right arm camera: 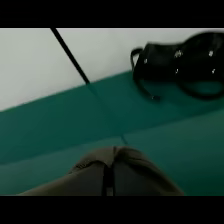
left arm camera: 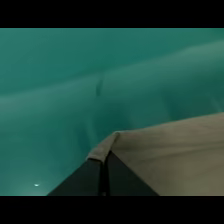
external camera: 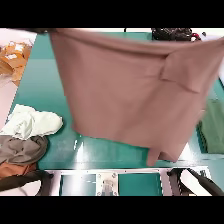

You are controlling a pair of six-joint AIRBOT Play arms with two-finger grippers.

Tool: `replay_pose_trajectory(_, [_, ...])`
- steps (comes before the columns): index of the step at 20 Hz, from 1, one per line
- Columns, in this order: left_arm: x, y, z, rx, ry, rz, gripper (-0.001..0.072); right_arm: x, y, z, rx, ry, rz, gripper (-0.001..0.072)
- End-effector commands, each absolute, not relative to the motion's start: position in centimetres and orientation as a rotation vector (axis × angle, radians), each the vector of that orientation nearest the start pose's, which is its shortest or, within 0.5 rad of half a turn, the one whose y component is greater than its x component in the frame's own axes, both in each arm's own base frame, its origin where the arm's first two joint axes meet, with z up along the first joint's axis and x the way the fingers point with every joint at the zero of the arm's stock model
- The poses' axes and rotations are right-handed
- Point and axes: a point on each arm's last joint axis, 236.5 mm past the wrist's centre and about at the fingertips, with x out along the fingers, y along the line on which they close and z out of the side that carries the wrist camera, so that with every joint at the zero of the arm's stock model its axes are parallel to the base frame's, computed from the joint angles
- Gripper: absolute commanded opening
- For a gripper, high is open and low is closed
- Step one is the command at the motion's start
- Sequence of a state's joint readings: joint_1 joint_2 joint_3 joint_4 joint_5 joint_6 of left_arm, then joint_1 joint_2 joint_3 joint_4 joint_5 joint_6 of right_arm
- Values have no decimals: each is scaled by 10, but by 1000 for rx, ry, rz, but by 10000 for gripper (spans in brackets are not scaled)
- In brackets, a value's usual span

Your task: Fold the shirts.

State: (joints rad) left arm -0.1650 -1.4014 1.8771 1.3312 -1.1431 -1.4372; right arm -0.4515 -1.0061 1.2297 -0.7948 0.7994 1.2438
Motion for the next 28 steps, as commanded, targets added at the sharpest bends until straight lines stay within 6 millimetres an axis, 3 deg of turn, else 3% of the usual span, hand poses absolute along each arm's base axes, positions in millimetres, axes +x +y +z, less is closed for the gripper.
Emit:
replay_pose_trajectory(1, [524,-150,112,-37,954,-405,19,482,-67,101,568,651,32,24])
replay_pose_trajectory(2, [531,-154,76,-51,1019,-408,18,490,-69,69,591,702,17,24])
replay_pose_trajectory(4, [543,-158,24,-78,1084,-399,19,505,-75,19,649,782,0,24])
replay_pose_trajectory(5, [551,-158,9,-92,1088,-385,19,513,-77,3,666,806,-4,24])
replay_pose_trajectory(7, [566,-157,-10,-138,1072,-345,18,529,-82,-12,684,819,-3,24])
replay_pose_trajectory(10, [587,-139,2,-324,1014,-318,18,555,-87,2,708,765,12,24])
replay_pose_trajectory(13, [598,-111,26,-559,966,-346,18,575,-94,39,678,683,30,24])
replay_pose_trajectory(15, [603,-103,41,-633,919,-391,19,586,-98,64,668,625,38,24])
replay_pose_trajectory(17, [607,-103,46,-641,895,-401,18,591,-102,75,660,592,30,24])
replay_pose_trajectory(20, [601,-105,38,-617,925,-415,19,586,-98,62,661,642,48,24])
replay_pose_trajectory(22, [581,-104,19,-550,1029,-425,19,569,-92,40,633,746,62,23])
replay_pose_trajectory(25, [543,-105,-6,-483,1209,-463,19,528,-100,3,571,959,5,22])
replay_pose_trajectory(28, [516,-114,-23,-458,1328,-493,19,486,-103,-20,516,1133,-42,22])
